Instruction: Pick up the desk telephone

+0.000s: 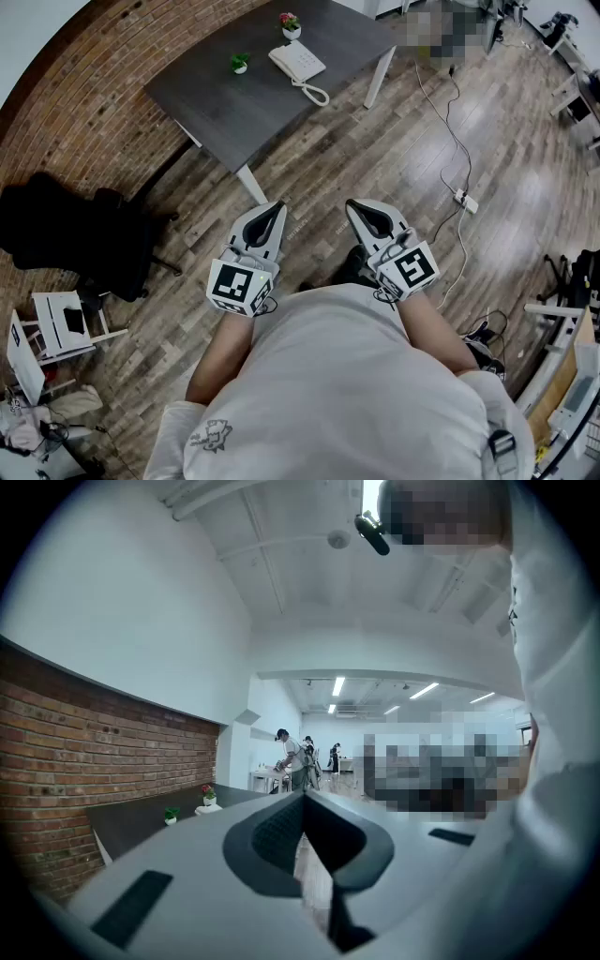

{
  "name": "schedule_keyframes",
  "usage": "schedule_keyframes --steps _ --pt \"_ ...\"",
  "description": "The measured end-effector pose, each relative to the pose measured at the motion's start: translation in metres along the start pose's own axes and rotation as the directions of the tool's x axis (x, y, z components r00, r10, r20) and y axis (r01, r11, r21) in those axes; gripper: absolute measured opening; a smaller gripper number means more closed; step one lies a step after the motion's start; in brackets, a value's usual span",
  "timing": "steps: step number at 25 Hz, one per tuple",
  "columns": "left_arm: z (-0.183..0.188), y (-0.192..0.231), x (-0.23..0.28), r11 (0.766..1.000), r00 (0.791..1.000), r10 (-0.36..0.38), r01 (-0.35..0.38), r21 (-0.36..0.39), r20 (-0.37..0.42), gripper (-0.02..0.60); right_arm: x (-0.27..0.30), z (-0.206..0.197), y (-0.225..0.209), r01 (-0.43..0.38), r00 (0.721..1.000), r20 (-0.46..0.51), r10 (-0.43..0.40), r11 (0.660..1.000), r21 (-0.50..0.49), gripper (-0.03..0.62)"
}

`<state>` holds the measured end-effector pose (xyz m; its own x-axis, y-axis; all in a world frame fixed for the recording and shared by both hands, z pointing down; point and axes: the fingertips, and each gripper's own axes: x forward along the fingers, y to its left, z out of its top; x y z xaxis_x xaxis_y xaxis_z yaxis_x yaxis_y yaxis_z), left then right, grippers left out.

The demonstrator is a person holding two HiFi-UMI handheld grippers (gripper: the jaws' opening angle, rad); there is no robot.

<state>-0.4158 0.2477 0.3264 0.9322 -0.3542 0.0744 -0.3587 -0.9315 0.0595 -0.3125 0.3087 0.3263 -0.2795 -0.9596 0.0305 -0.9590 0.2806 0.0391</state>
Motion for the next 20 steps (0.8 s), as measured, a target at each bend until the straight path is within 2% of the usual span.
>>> schedule_keyframes --steps 11,20 --pt "-0.006 0.001 0.032 0.999 0.999 0.022 -0.022 -0.023 -0.023 0.011 0.006 -0.005 -0.035 -0.016 1.0 -0.009 0.016 1.0 0.005 0.005" --pt "-0.018 0.013 0.093 0.998 0.997 0.056 -0.058 -0.039 -0.052 0.011 0.011 -0.019 -0.1 0.029 0.999 -0.027 -0.029 1.0 -0.004 0.006"
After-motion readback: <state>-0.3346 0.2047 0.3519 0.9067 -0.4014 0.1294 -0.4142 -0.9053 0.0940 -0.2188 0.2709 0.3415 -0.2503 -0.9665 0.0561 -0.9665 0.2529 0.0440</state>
